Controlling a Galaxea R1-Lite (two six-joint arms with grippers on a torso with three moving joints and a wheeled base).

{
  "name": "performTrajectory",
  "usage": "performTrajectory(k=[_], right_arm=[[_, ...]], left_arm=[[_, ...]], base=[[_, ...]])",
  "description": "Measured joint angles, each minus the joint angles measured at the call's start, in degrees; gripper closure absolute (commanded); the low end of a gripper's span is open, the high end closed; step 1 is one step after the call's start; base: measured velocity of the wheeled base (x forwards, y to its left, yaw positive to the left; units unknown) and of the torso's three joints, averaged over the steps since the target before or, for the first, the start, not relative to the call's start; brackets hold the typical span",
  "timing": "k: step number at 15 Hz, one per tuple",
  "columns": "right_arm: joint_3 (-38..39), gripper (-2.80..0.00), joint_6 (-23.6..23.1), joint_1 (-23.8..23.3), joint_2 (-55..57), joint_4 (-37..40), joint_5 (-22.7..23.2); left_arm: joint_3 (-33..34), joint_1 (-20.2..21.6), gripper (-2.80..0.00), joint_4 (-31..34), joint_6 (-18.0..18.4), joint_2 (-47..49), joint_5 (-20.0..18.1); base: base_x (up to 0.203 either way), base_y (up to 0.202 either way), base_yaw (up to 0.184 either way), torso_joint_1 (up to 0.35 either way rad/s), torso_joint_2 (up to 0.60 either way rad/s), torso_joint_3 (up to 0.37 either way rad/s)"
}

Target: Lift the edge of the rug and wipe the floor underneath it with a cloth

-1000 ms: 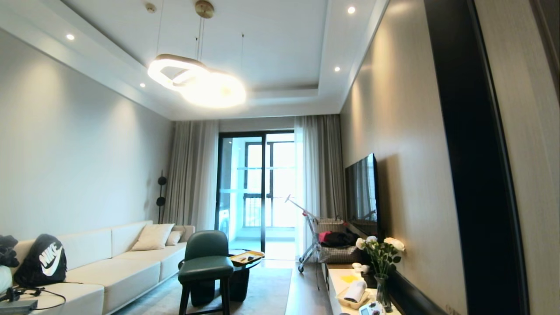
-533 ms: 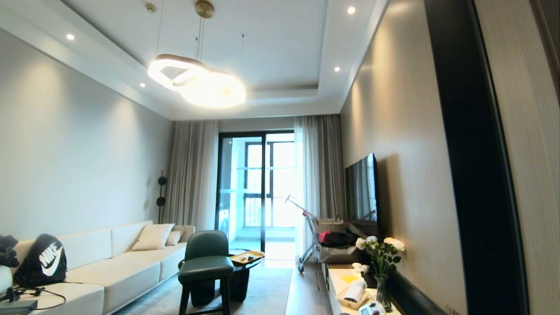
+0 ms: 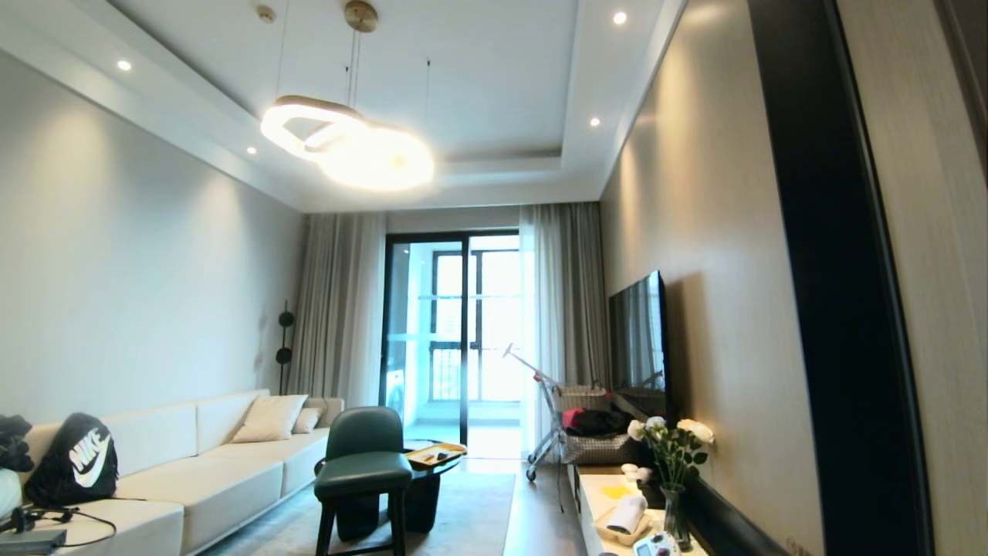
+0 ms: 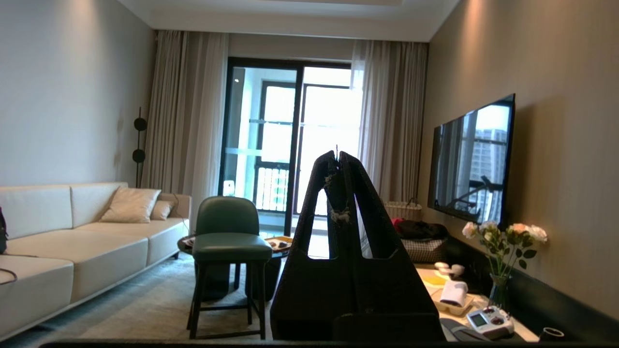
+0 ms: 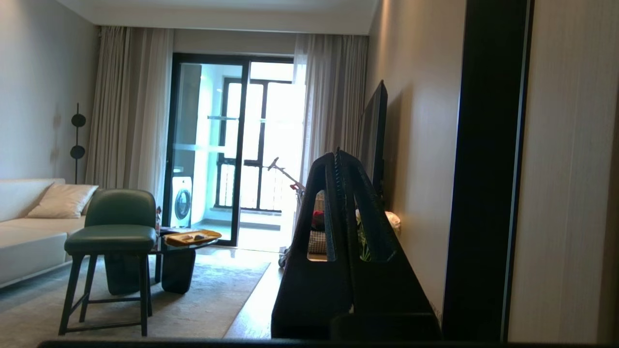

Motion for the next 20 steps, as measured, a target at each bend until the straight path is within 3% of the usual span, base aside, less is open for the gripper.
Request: performTrajectory(k=[20], right_arm=[[0.0, 0.0, -0.02, 0.0, 0.0, -0.04, -0.01]], left_arm=[[0.0, 0.0, 0.0, -0.01, 0.01, 0.0, 0.02]], base=[[0.0, 0.0, 0.0, 0.0, 0.0, 0.0]])
